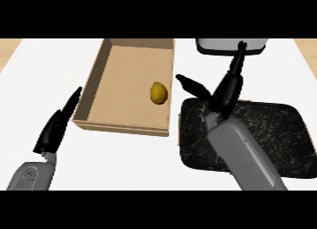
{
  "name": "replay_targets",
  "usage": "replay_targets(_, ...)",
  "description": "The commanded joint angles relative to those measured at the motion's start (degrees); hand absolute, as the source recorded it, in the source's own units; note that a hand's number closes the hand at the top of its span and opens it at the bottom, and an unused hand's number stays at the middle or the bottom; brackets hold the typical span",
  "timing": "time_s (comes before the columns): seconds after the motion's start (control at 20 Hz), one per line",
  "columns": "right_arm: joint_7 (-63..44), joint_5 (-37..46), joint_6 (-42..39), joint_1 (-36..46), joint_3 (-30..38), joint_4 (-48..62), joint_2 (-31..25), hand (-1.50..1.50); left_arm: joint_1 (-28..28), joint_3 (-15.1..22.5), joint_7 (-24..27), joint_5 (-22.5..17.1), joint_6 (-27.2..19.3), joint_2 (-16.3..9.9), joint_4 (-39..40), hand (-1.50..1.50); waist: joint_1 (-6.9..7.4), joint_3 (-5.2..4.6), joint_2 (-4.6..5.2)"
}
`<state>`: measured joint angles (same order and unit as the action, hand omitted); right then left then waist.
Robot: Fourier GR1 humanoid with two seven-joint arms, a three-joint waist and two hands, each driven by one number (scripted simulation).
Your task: Pick the lemon from the tray and place it in the cardboard box
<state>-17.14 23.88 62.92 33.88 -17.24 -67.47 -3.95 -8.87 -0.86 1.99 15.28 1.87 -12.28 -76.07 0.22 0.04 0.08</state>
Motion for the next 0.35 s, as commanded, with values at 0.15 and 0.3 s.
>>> replay_targets(0.15,8.71,-4.34,-4.67,-12.86,1.48,-9.57,-3.77,-1.5,0.9,0.02,-1.96,0.31,-0.02,1.49,-2.19,0.0,-0.5,-0.04,-0.17)
replay_targets(0.3,9.2,-3.48,-7.07,-9.79,3.47,-4.57,-1.28,-1.5,-1.24,-0.79,1.44,1.31,0.4,0.84,1.47,0.0,-0.23,-0.05,-0.06)
